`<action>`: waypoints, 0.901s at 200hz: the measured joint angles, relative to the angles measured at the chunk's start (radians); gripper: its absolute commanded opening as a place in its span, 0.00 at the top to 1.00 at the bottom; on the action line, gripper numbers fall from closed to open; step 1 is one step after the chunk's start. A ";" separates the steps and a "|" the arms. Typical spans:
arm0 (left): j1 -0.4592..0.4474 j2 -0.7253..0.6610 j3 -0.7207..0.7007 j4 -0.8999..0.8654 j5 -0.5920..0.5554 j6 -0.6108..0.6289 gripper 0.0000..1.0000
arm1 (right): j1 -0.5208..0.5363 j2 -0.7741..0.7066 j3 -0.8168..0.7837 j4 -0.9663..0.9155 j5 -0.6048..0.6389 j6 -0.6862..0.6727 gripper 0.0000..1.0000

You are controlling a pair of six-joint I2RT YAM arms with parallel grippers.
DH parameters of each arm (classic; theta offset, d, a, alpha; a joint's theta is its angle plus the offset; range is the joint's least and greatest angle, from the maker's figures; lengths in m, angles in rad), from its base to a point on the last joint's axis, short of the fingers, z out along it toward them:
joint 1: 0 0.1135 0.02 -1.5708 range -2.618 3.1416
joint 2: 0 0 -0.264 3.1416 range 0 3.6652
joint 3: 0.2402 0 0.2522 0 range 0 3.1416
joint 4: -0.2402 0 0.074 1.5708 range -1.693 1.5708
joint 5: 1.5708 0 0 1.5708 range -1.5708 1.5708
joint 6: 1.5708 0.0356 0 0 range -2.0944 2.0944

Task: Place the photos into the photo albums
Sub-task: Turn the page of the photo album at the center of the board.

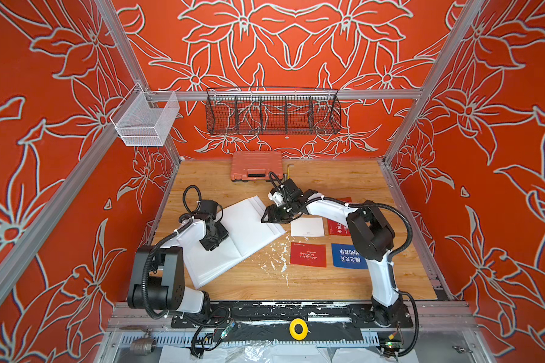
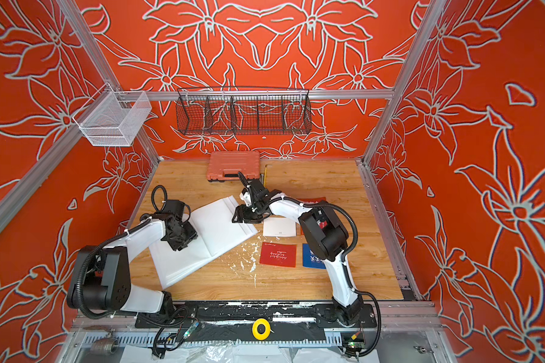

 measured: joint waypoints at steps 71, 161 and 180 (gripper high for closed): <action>0.006 -0.186 -0.023 -0.048 -0.069 0.009 0.54 | 0.026 0.029 0.000 0.000 0.000 -0.001 0.35; 0.071 -0.315 -0.101 -0.128 -0.122 -0.033 0.53 | 0.103 0.035 0.016 0.005 -0.025 0.005 0.36; 0.077 -0.363 -0.117 -0.140 -0.114 -0.042 0.53 | 0.124 0.046 0.039 0.006 -0.034 0.011 0.36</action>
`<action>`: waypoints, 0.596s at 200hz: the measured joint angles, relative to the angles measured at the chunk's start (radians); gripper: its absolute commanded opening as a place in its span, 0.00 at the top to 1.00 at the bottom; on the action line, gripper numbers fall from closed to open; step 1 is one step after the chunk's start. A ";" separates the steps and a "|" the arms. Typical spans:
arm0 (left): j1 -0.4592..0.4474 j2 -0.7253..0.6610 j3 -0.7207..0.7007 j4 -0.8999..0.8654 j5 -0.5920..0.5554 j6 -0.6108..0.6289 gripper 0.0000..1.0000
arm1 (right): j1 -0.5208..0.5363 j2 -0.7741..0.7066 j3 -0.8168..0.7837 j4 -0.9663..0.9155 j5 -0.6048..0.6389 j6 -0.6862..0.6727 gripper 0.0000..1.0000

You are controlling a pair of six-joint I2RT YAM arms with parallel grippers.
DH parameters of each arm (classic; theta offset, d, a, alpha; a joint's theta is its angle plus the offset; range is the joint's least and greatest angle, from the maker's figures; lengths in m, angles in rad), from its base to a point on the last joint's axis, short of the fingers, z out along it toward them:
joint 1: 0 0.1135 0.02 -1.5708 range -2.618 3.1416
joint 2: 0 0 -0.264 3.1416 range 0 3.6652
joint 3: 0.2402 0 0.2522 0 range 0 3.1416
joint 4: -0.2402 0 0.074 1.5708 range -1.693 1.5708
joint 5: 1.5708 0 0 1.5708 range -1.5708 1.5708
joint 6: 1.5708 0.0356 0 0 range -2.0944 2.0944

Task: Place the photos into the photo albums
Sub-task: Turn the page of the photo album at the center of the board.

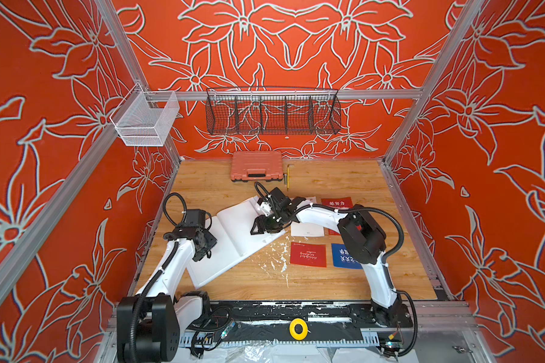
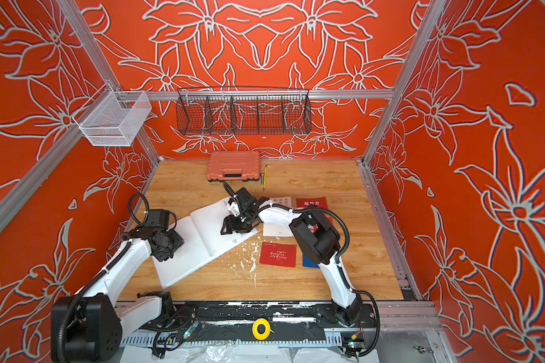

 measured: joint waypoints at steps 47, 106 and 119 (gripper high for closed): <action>0.000 -0.233 0.025 -0.052 0.006 -0.012 0.53 | 0.057 0.059 0.082 0.001 -0.023 0.021 0.39; 0.000 -0.373 0.123 -0.129 -0.016 -0.020 0.54 | 0.157 0.100 0.239 -0.006 -0.045 0.051 0.39; 0.000 -0.398 0.146 -0.148 -0.031 -0.023 0.54 | 0.186 0.104 0.276 -0.006 -0.051 0.055 0.39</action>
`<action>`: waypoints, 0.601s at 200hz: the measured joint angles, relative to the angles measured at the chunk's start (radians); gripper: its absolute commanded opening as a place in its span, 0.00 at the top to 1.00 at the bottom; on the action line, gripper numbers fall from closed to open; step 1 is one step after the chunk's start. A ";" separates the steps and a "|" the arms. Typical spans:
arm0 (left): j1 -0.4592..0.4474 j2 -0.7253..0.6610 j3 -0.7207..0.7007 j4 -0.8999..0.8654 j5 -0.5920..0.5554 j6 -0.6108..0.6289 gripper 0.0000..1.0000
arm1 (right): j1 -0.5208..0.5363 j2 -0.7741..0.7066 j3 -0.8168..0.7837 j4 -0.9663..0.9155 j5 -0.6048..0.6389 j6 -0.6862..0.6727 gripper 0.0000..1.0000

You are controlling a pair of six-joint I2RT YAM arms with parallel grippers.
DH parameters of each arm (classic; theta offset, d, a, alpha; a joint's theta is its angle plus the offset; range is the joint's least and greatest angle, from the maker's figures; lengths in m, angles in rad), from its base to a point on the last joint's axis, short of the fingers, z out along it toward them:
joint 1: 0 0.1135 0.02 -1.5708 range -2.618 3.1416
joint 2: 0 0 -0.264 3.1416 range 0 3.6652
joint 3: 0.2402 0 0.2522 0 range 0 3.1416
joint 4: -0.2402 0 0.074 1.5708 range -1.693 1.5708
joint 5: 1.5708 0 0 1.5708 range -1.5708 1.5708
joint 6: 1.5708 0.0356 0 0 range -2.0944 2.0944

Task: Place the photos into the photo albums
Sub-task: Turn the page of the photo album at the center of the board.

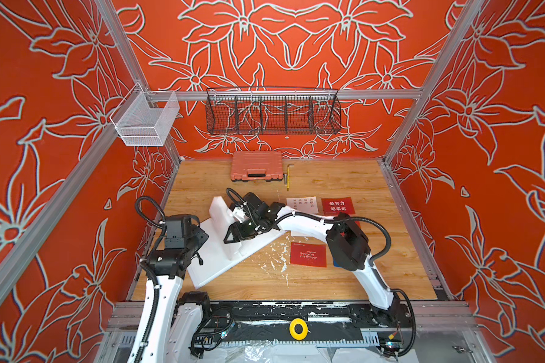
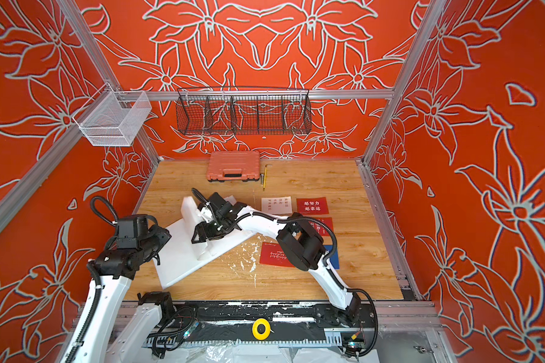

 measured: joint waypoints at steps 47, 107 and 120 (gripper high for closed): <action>0.000 -0.051 0.093 -0.055 -0.056 -0.003 0.53 | 0.077 0.000 0.028 0.008 -0.060 0.016 0.36; 0.000 -0.043 0.087 -0.057 -0.064 -0.003 0.53 | 0.050 -0.115 -0.118 0.000 -0.077 -0.007 0.34; 0.000 -0.015 0.062 -0.040 -0.041 -0.002 0.53 | 0.023 -0.165 -0.154 0.000 -0.069 -0.012 0.33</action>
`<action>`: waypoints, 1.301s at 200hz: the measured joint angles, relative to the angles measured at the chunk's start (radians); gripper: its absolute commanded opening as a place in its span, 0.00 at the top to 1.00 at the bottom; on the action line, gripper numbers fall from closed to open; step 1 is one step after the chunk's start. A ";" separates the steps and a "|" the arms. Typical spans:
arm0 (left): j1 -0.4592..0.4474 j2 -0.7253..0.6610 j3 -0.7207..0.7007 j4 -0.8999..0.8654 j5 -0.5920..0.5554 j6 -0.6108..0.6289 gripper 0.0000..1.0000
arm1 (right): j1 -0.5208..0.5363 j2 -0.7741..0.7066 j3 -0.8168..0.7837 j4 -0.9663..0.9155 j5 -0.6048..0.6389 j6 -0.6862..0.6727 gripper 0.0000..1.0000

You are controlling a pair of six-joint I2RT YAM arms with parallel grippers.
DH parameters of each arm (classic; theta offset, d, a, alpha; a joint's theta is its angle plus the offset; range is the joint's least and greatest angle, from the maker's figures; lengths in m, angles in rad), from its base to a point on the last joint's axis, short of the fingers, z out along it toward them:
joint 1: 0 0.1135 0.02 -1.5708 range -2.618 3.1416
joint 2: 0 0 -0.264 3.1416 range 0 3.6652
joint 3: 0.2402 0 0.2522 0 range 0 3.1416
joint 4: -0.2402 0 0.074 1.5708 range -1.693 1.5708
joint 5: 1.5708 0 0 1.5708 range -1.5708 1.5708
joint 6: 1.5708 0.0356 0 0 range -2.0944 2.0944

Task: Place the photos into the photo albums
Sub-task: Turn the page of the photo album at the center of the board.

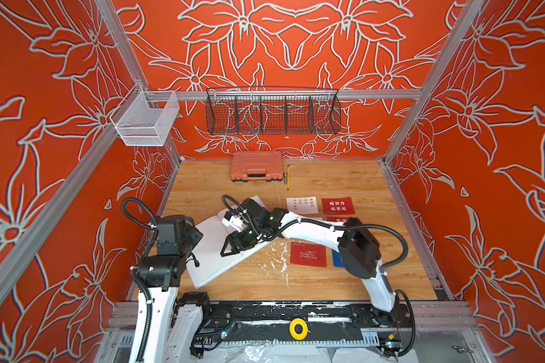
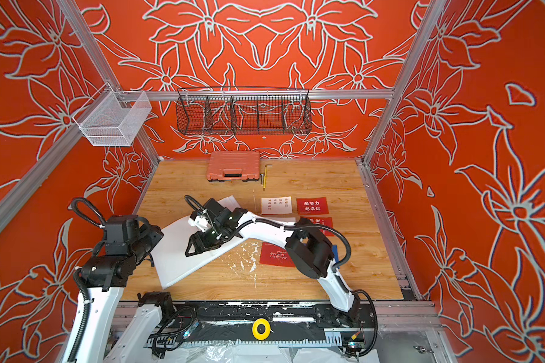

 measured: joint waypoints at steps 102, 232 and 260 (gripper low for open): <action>0.000 0.258 -0.203 0.164 0.144 0.019 0.51 | -0.256 0.074 0.016 -0.144 0.213 -0.162 0.24; 0.000 0.387 -0.257 0.252 0.225 0.049 0.51 | -0.281 0.127 0.018 -0.187 0.272 -0.221 0.24; 0.000 0.387 -0.262 0.253 0.224 0.052 0.51 | -0.283 0.131 0.022 -0.182 0.264 -0.221 0.24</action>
